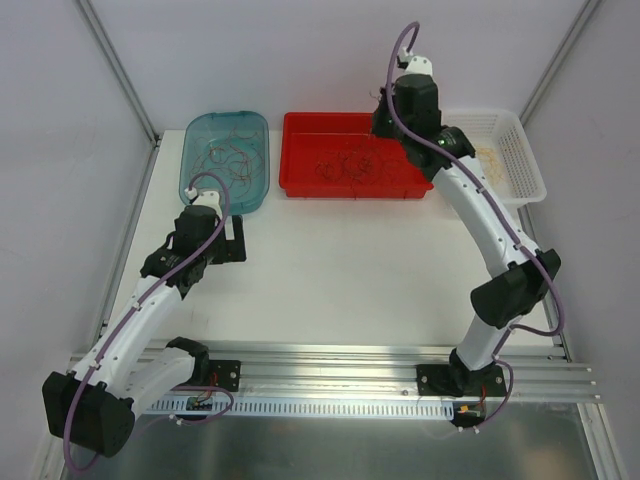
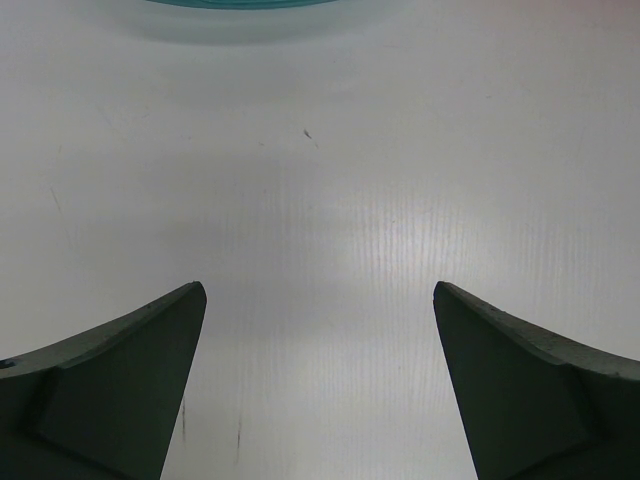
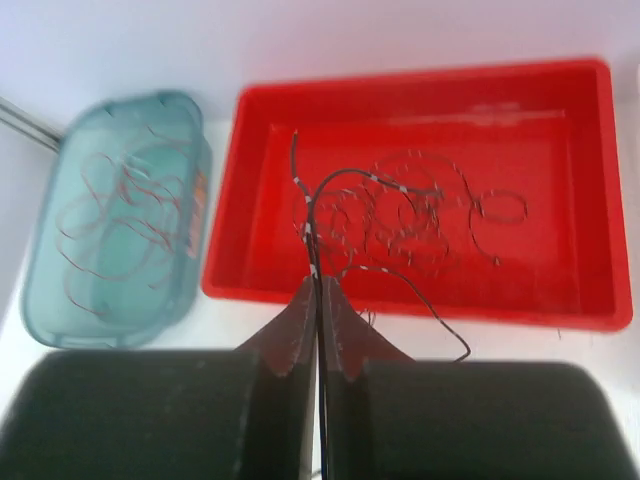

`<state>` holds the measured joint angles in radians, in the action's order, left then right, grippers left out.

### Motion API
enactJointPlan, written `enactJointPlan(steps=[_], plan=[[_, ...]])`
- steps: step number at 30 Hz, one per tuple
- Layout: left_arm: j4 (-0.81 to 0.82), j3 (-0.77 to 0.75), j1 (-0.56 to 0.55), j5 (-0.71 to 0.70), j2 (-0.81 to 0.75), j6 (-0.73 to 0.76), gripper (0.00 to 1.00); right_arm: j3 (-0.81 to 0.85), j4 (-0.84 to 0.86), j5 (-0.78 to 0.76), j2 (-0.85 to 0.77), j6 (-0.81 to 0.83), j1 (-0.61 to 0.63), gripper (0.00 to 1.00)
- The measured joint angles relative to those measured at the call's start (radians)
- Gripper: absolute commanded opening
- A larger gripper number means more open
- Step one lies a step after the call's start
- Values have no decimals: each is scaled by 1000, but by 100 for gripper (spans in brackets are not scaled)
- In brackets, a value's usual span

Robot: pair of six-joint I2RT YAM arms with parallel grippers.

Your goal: Untangle the cables

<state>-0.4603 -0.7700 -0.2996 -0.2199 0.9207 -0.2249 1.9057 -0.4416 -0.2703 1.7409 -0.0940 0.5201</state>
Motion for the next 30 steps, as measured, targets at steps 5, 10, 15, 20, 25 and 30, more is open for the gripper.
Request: enactJointPlan(steps=[5, 10, 15, 20, 25, 30], plan=[[0, 0, 0, 0, 10, 1, 99, 151, 48, 72, 50, 1, -56, 1], [0, 0, 0, -1, 11, 1, 99, 203, 161, 159, 158, -51, -122, 1], [2, 0, 0, -1, 23, 2, 99, 249, 201, 240, 327, -133, -192, 5], [3, 0, 0, -1, 44, 3, 99, 253, 179, 266, 447, -178, -230, 56], [4, 0, 0, -1, 45, 4, 99, 170, 113, 274, 457, -156, -233, 86], [6, 0, 0, 0, 49, 4, 99, 92, 32, 243, 412, -91, -223, 91]])
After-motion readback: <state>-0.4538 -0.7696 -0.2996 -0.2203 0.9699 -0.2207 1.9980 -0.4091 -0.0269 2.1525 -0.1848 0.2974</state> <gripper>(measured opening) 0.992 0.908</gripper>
